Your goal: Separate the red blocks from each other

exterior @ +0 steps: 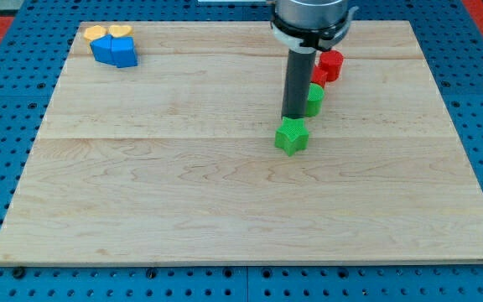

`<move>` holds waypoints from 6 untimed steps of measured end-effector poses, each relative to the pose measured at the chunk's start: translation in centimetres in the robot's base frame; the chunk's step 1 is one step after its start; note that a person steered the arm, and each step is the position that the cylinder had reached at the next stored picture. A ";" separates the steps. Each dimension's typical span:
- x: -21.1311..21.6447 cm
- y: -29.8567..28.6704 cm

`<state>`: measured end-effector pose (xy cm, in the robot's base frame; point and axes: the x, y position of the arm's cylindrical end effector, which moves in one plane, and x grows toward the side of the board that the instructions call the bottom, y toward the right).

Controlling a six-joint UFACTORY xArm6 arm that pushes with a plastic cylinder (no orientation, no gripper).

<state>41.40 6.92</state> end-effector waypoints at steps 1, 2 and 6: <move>-0.4 7.5; -4.5 11.2; -10.4 0.9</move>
